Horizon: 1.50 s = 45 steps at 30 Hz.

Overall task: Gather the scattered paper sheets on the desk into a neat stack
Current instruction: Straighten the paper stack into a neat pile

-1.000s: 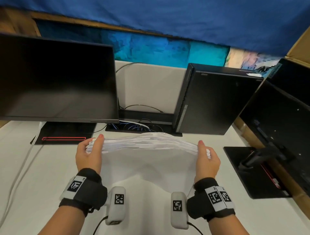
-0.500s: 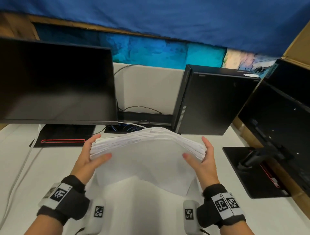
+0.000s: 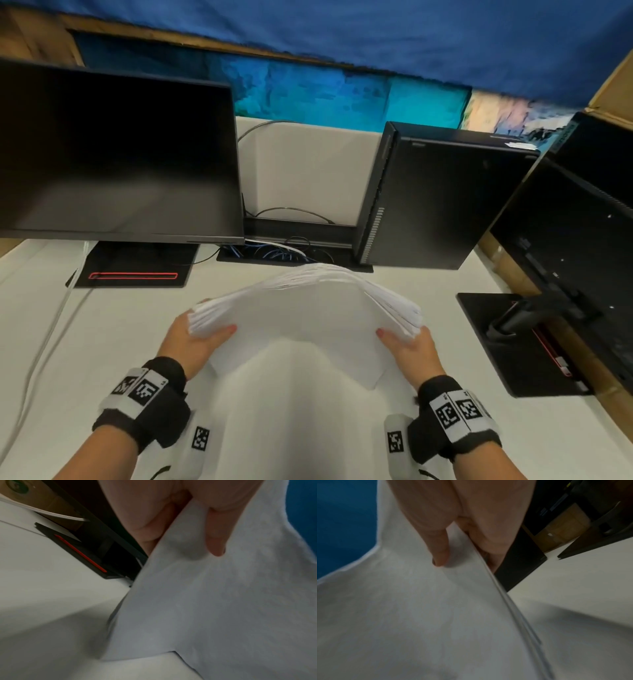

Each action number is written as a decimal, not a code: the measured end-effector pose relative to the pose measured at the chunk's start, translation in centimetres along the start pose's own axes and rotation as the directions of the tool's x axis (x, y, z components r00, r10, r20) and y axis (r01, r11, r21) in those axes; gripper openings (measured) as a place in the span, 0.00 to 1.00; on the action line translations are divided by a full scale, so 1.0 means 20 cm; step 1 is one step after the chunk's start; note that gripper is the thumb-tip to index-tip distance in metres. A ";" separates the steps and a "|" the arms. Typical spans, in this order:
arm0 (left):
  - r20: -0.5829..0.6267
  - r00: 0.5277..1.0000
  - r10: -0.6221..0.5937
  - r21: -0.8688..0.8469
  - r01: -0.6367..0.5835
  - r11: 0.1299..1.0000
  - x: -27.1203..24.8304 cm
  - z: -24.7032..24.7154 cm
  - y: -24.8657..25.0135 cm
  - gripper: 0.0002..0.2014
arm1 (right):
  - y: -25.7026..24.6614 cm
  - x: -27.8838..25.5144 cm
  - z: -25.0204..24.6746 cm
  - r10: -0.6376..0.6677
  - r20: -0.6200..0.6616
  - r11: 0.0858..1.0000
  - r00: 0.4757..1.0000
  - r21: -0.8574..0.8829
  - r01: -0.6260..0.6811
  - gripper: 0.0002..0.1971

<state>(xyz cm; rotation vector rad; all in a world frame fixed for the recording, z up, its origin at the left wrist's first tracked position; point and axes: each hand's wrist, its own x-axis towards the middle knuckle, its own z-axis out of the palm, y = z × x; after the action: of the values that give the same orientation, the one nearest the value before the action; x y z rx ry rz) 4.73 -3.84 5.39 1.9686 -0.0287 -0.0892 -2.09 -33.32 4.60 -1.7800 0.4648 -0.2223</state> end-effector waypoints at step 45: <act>0.310 0.949 -0.065 -0.472 0.213 0.855 -0.05 -0.01 -0.09 0.50 | 0.01 -0.01 0.05 0.026 0.206 0.775 0.978 0.614 -0.150 0.43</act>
<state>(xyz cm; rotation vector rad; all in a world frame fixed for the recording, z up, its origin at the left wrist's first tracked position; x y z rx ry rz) 3.61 -2.92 3.81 1.4177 -0.0441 -0.4355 -1.99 -32.33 4.21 -1.0988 0.2877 -0.1198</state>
